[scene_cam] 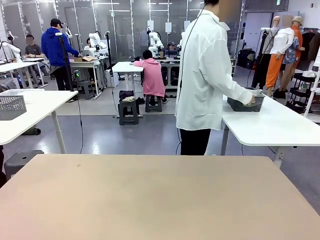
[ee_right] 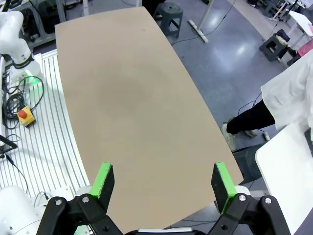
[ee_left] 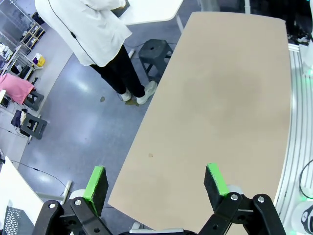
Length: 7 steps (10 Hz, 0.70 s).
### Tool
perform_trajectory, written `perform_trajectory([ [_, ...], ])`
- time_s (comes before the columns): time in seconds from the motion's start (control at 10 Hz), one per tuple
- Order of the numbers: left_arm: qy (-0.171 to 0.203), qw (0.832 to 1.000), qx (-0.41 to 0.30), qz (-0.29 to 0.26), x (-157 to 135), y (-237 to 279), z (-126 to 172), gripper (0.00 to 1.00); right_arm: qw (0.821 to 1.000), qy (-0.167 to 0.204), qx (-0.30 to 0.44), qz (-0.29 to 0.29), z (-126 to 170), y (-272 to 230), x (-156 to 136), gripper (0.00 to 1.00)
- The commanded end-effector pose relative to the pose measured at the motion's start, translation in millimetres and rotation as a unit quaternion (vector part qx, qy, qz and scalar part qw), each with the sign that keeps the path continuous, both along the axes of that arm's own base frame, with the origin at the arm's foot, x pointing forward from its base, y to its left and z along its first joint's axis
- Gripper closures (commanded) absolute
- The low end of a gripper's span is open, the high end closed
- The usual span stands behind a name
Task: Fold the towels and place them in the basket.
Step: When a person lays out a Towel with hook on the table, fold it in half twice.
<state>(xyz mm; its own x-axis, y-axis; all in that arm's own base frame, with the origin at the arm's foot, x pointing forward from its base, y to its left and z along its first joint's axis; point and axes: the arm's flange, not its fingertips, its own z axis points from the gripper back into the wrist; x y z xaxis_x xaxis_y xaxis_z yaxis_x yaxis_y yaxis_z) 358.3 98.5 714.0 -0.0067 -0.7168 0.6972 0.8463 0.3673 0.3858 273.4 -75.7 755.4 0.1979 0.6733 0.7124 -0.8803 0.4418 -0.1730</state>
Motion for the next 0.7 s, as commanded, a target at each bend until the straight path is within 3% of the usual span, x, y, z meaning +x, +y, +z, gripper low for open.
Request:
perform_trajectory([
  [0.0, -0.005, 1.0, -0.003, -0.014, 0.7, -0.1, 0.9, 0.0, 1.0, -0.003, 0.0, 0.01, 1.0, 0.1, 0.6, 0.0],
  [0.6, -0.005, 1.0, -0.003, -0.014, 0.7, -0.1, 0.9, 0.0, 1.0, -0.003, 0.0, 0.01, 1.0, 0.1, 0.6, 0.0],
])
